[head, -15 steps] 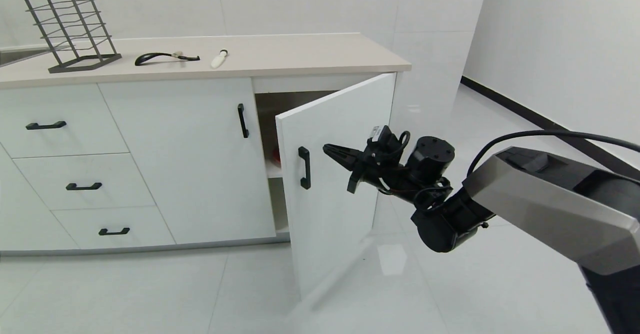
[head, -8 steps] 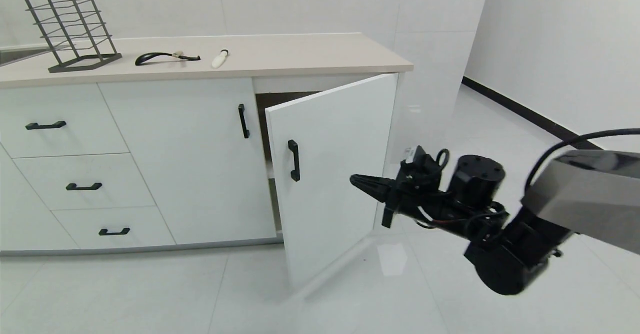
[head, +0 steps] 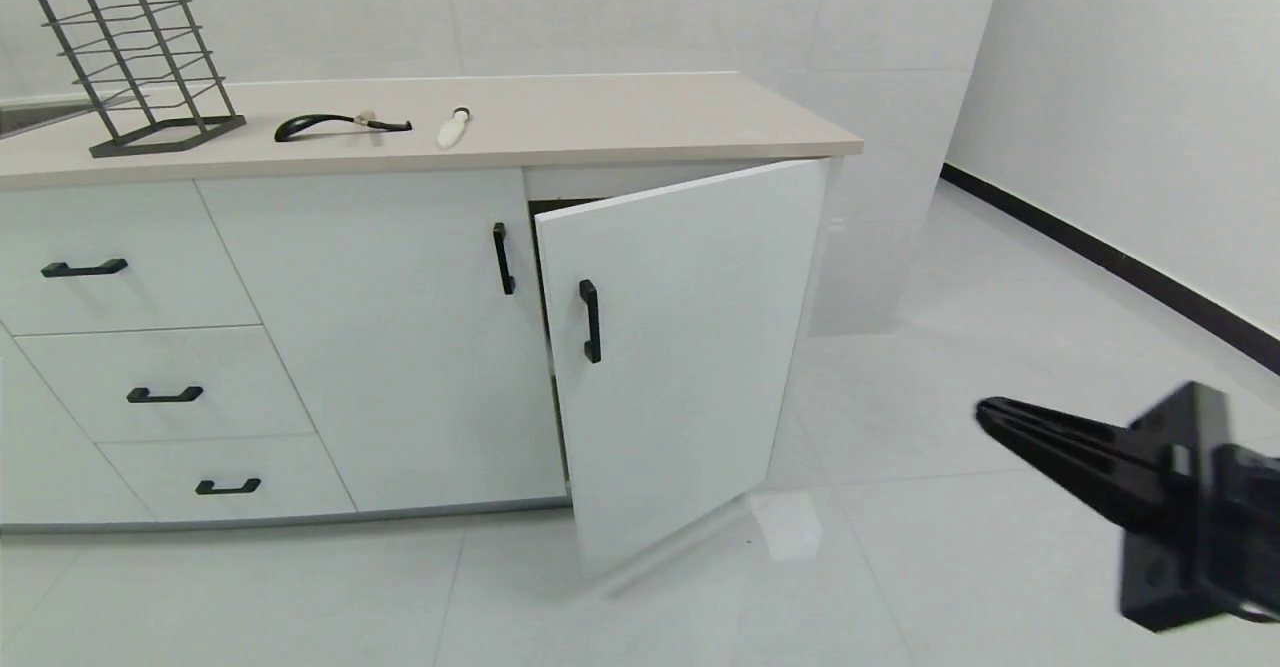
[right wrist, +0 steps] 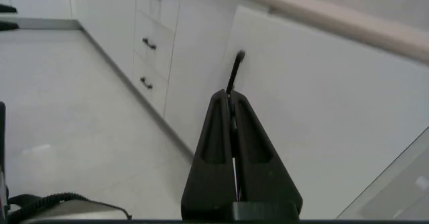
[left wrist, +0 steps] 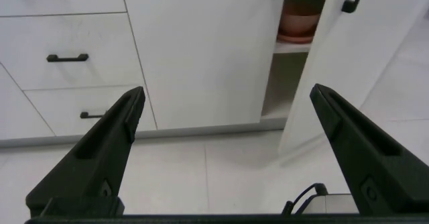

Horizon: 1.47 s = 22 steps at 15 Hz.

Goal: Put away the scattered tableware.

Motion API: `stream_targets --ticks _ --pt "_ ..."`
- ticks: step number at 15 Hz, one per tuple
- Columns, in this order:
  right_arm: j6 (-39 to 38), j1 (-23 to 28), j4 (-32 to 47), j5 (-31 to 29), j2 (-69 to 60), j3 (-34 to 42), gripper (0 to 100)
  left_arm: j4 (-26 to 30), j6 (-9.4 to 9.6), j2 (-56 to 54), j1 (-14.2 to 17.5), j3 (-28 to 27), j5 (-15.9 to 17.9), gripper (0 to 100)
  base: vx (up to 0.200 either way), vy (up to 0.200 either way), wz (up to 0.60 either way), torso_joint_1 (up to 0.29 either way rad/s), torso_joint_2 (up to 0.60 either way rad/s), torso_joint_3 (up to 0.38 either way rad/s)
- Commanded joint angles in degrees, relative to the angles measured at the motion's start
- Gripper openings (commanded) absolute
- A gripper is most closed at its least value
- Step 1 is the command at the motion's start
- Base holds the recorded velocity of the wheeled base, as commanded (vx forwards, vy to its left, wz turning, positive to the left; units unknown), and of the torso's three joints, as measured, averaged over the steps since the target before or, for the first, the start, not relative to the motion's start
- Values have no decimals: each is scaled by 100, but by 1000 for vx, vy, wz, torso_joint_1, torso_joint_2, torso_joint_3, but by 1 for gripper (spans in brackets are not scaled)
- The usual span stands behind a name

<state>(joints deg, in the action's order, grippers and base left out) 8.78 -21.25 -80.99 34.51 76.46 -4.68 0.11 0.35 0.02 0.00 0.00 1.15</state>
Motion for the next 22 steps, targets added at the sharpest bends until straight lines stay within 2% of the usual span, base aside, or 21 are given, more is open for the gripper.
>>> stream_targets --ticks 1,3,4,6,7,8,10,12,14,16,22 --pt "-139 921 1349 -6 -3498 468 0 -2 0 -2 9 0 0 100 200 200 0 -2 2 7" --pt "-254 1290 2140 -15 -4614 468 0 -2 0 -2 9 0 0 100 200 200 0 0 5 5" --pt "-324 1589 3090 -23 -5633 468 0 -2 0 -2 9 0 0 100 0 200 0 -2 7 12" --pt "-350 1791 4575 -32 -6996 468 0 -2 9 -2 9 0 0 100 0 200 0 2 -2 0" --pt "-306 1835 4927 -50 -7268 468 0 -2 9 -2 9 0 0 100 0 0 0 0 0 0" --pt "-570 2011 4883 -305 -7233 468 0 -2 0 -2 9 0 -9 100 0 0 0 0 0 0" --pt "-816 2151 6069 -929 -7628 468 0 -2 0 -2 9 0 -9 100 0 0 0 0 0 0" --pt "-948 2134 8091 -2405 -7646 398 0 -2 0 -2 9 0 -9 100 0 0 0 0 0 0" --pt "-904 2134 8126 -2739 -7646 336 0 -2 0 -2 9 0 -9 100 0 0 0 0 0 0" --pt "-843 2134 8126 -3565 -7646 468 0 -2 0 -2 9 0 0 100 0 200 0 0 2 2" --pt "-939 2134 8135 -3451 -7646 459 0 -2 0 -2 9 0 -9 100 0 200 0 1 2 2"
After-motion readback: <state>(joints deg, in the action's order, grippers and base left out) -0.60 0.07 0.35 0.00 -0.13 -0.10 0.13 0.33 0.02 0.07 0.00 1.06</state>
